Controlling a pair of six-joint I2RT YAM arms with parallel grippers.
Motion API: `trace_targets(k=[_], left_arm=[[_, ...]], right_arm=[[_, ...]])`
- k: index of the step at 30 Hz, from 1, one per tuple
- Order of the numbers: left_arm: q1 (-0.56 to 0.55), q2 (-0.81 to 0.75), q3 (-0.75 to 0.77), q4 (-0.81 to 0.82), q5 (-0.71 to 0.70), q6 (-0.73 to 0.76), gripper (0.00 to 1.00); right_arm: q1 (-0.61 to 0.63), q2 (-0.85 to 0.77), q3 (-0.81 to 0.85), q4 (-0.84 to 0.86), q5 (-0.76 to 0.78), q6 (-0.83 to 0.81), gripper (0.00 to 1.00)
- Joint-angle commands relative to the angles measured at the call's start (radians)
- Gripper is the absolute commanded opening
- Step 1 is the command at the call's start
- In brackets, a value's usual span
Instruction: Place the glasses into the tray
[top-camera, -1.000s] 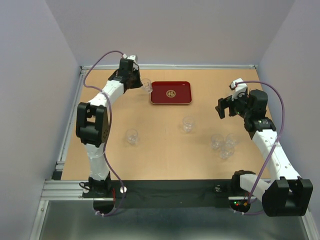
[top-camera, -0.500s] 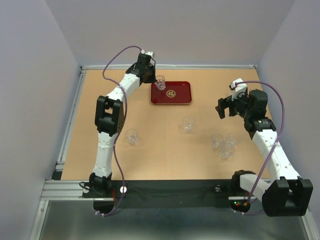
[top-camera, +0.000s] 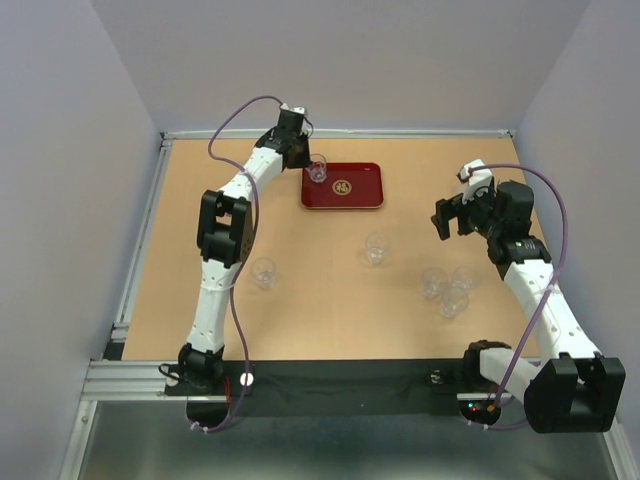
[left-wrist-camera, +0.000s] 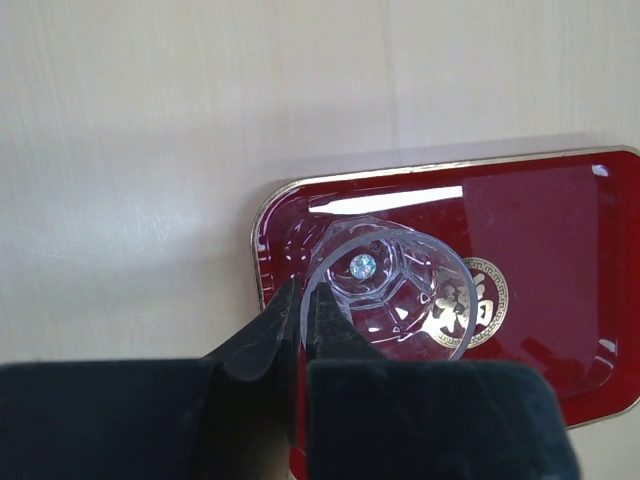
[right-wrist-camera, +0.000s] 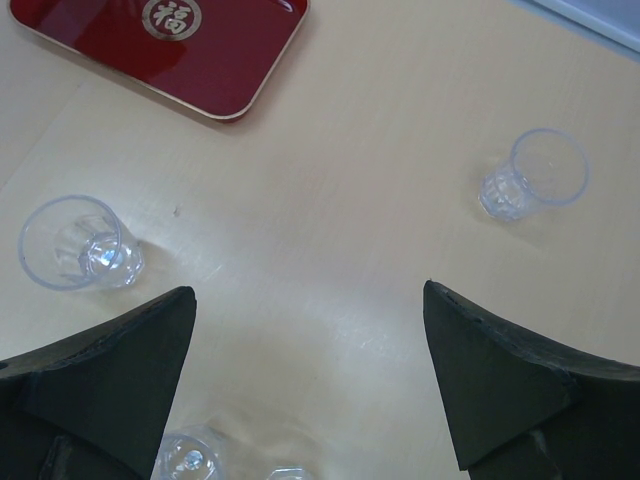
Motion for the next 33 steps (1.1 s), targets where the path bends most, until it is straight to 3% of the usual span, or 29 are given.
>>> trace_targets(k=[1,16,21,26,33], left_arm=[[-0.004,-0.007,0.098,-0.016,-0.037,-0.006,0.13],[-0.007,-0.064,0.119,-0.016,-0.052,0.017,0.46],[-0.007,-0.206,0.070,0.030,-0.017,0.044,0.57],[-0.004,-0.416,-0.158,0.136,-0.040,0.087,0.66],[0.004,-0.798,-0.552,0.308,-0.118,0.150,0.77]], right_arm=[[-0.002,-0.022,-0.010,0.019,0.014,-0.012,1.00],[-0.002,-0.017,-0.011,0.019,0.022,-0.016,1.00],[-0.003,-0.015,-0.016,0.019,0.006,-0.030,1.00],[-0.002,-0.017,-0.034,0.016,-0.056,-0.053,1.00],[-0.002,-0.025,-0.066,0.015,-0.265,-0.107,1.00]])
